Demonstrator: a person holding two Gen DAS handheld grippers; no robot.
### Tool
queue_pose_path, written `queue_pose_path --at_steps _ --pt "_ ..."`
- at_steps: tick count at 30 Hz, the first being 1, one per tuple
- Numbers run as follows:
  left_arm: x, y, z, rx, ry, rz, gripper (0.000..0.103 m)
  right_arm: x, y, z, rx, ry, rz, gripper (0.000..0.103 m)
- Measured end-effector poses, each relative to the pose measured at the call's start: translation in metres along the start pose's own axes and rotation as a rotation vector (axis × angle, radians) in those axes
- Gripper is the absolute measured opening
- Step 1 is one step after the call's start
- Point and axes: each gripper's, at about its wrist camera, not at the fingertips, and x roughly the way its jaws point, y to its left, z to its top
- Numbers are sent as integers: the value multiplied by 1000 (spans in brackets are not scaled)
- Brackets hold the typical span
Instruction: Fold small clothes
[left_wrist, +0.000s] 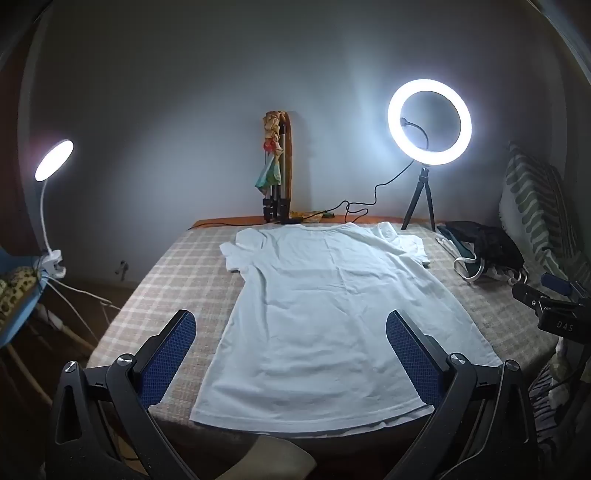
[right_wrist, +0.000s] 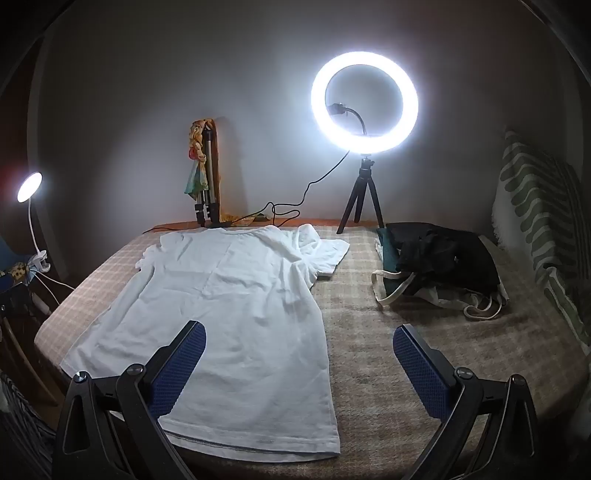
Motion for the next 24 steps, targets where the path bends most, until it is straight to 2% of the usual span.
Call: queue_pose_path --at_steps 24 --pt "-2 2 3 -12 -8 3 103 0 1 1 3 -3 0 103"
